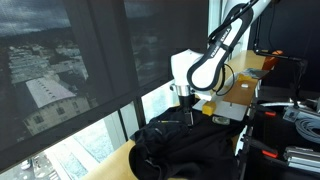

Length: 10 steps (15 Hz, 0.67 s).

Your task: Close the zip of the jersey

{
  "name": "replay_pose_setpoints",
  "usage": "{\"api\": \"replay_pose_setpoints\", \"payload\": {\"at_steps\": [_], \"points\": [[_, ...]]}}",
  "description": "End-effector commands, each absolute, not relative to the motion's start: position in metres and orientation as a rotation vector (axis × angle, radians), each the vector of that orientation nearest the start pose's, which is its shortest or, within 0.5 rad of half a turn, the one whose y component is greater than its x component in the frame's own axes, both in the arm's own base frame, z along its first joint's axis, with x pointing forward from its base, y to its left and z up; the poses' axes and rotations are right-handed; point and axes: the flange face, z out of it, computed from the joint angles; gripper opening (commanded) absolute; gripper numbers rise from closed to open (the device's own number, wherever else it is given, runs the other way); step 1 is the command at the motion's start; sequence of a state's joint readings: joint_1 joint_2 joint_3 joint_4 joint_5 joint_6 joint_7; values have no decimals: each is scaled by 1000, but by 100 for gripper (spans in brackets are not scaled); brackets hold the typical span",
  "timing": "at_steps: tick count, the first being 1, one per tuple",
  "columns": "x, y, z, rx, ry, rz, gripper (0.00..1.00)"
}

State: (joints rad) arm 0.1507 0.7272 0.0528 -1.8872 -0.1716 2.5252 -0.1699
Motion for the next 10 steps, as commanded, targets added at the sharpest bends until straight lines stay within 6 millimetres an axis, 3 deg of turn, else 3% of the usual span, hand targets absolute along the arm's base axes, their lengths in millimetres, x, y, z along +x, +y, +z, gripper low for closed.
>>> {"api": "replay_pose_setpoints", "payload": {"at_steps": [1, 4, 10], "points": [[585, 138, 108, -3083, -869, 123, 100], [578, 145, 102, -3079, -899, 128, 100], [587, 134, 97, -3099, -916, 110, 100]]}}
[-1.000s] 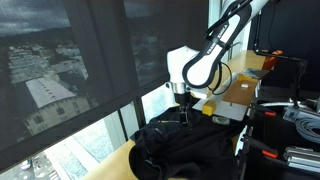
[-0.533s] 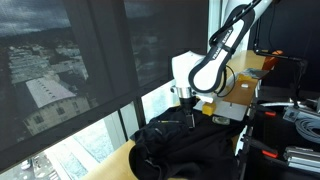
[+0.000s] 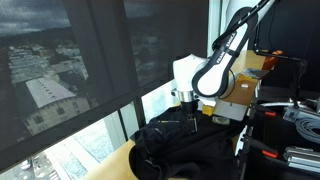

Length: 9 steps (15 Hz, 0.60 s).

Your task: Close the zip of the jersey

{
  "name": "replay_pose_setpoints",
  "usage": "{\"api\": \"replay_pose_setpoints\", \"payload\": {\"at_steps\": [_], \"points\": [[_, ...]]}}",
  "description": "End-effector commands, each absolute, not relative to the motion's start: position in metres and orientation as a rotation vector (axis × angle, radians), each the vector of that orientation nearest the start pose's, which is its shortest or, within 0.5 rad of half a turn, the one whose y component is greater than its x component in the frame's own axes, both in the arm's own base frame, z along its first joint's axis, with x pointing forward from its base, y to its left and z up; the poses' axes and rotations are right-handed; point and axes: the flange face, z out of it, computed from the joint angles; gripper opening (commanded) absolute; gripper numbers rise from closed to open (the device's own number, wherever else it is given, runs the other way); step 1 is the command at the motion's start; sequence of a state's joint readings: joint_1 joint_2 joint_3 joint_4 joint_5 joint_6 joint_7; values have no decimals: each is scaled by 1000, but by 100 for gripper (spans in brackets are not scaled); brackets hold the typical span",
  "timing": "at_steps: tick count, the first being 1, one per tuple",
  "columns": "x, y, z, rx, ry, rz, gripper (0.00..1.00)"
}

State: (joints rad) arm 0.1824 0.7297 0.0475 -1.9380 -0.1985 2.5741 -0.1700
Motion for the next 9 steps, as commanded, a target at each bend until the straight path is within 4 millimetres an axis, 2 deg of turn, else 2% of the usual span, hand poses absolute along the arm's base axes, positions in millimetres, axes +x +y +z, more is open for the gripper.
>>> {"api": "replay_pose_setpoints", "payload": {"at_steps": [1, 9], "points": [[589, 133, 97, -3102, -914, 106, 100], [595, 139, 88, -3083, -937, 52, 100]]}}
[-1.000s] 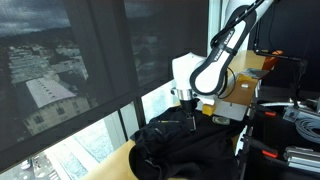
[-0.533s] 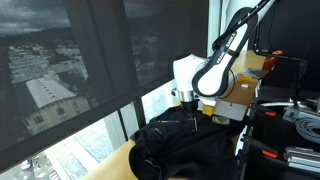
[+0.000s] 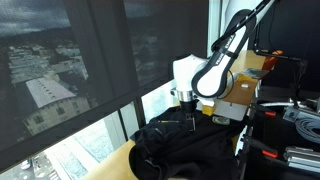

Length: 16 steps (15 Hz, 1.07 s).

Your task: Close the zip of the jersey

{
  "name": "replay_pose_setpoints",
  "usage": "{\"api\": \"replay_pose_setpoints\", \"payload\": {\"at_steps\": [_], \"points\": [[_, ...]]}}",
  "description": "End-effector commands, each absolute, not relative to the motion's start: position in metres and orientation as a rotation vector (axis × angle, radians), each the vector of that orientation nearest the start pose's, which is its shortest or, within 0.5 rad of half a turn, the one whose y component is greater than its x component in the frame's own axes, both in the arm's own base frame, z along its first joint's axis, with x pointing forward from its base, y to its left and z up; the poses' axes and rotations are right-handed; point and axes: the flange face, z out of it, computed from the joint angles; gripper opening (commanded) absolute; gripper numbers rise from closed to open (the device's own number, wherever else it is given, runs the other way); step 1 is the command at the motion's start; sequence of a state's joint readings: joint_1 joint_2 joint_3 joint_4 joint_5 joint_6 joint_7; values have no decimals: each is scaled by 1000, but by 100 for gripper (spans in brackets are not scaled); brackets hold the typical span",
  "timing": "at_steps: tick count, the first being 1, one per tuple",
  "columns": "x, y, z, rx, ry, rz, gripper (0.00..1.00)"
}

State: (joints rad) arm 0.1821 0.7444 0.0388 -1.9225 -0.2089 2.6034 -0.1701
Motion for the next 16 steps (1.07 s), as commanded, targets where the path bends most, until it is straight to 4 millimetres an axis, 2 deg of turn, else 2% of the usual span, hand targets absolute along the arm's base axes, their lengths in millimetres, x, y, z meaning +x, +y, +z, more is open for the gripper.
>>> {"api": "replay_pose_setpoints", "payload": {"at_steps": [1, 10, 13, 14, 16], "points": [[596, 139, 86, -3082, -945, 36, 100], [594, 139, 69, -3080, -959, 17, 100], [597, 134, 69, -3087, -957, 20, 94], [599, 132, 70, -3089, -955, 18, 79], [601, 129, 70, -3094, -951, 16, 66]]}}
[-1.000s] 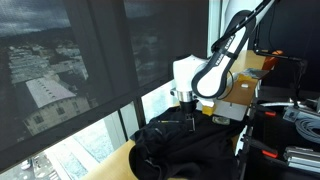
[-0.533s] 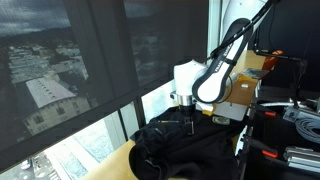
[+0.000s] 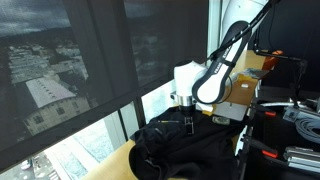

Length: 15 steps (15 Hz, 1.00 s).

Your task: Close the zip of the jersey

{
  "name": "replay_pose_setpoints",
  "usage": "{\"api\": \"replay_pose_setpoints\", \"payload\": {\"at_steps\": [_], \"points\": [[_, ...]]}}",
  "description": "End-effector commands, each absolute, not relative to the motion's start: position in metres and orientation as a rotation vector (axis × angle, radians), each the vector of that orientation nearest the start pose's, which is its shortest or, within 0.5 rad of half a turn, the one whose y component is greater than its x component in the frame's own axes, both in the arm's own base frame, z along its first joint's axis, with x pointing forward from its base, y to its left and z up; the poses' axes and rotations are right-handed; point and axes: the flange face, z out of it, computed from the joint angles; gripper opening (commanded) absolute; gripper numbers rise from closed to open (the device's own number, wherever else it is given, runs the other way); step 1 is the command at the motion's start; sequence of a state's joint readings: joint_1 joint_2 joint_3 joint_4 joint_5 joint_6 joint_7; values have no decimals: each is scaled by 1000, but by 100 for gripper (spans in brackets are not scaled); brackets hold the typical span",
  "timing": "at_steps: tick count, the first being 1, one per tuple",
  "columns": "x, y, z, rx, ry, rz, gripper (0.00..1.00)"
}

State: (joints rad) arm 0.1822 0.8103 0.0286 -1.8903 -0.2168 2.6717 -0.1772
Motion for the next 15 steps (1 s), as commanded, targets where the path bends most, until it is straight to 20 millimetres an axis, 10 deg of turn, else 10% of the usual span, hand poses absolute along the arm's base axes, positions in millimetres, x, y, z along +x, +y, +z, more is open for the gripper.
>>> {"api": "replay_pose_setpoints", "payload": {"at_steps": [1, 6, 15], "points": [[601, 127, 70, -3096, -950, 16, 57], [603, 122, 69, -3102, -956, 20, 39], [603, 129, 74, -3087, -990, 13, 55]]}}
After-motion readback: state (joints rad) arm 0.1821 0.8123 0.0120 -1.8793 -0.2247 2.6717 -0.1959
